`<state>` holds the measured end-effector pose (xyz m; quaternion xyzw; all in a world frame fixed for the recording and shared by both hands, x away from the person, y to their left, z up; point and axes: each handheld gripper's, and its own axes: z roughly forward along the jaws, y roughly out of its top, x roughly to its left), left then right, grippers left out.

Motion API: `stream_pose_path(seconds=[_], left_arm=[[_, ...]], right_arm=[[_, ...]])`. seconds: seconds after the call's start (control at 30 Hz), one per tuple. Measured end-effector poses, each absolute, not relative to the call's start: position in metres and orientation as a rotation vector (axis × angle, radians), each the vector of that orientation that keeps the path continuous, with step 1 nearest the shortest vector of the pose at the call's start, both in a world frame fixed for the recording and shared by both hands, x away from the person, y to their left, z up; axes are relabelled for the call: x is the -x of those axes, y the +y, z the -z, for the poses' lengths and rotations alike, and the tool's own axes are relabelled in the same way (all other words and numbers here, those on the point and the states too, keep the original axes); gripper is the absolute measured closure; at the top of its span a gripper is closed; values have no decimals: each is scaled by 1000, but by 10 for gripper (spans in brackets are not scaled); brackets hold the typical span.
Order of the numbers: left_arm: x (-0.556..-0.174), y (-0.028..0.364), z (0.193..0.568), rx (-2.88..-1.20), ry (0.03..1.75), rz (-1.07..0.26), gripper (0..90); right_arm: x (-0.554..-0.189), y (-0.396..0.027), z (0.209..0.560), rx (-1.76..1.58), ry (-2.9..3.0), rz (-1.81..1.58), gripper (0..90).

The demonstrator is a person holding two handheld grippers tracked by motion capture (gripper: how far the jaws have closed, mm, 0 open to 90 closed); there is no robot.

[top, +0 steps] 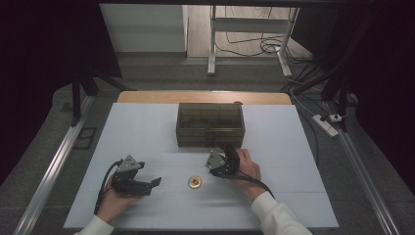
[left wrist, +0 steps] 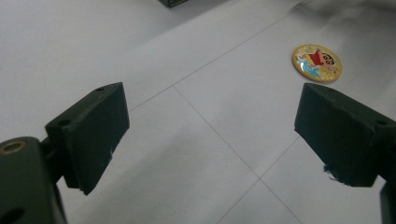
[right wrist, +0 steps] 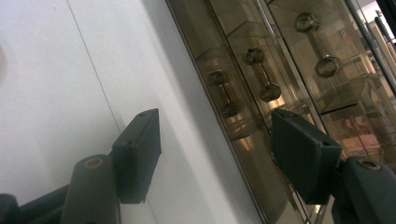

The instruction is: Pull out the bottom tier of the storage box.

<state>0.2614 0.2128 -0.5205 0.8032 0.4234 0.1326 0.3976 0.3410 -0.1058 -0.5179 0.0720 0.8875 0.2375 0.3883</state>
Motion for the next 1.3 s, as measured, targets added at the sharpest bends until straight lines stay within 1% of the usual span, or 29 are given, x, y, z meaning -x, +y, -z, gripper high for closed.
stream_pose_path(seconds=[0.43, 1.0, 1.3], left_arm=[[-261, 213, 521, -2036, 1071, -337, 98], [-260, 214, 520, -2029, 1073, -340, 98], [-261, 214, 520, -2029, 1075, -339, 98]], right_arm=[[-346, -104, 519, -167, 2241, -597, 395], [-352, -99, 523, -139, 2230, -565, 434], [-355, -97, 525, -126, 2217, -553, 477]])
